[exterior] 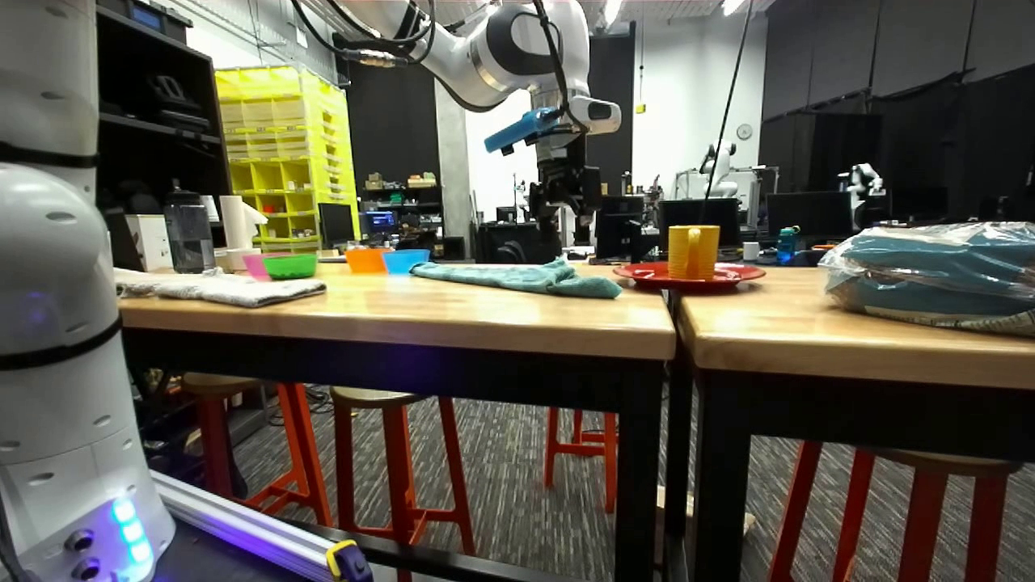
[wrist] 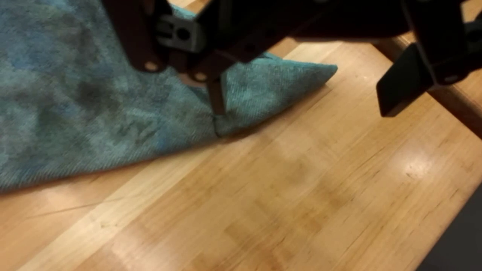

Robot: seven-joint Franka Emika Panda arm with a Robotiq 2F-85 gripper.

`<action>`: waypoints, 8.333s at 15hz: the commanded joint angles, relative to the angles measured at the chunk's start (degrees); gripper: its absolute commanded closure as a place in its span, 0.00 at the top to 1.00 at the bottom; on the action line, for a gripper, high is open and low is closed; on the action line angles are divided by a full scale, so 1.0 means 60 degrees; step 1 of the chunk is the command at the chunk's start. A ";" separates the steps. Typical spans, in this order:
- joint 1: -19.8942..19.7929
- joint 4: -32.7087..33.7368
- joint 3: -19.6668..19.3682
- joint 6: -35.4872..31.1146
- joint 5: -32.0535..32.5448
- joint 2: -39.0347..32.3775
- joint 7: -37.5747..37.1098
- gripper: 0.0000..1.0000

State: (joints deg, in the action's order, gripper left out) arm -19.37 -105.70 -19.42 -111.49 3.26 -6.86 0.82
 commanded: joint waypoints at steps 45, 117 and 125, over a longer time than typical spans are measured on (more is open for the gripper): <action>-0.1110 0.2222 -0.0170 -0.0037 -0.3171 -0.2298 -0.3656 1.00; -0.1158 0.1589 -0.1015 -0.0351 -0.1858 -0.1232 -0.5437 0.00; -0.0579 0.0786 -0.0637 0.0372 -0.1568 -0.0082 -0.3989 0.00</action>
State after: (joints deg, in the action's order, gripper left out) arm -24.07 -97.13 -24.16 -110.92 -7.83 -12.19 -25.75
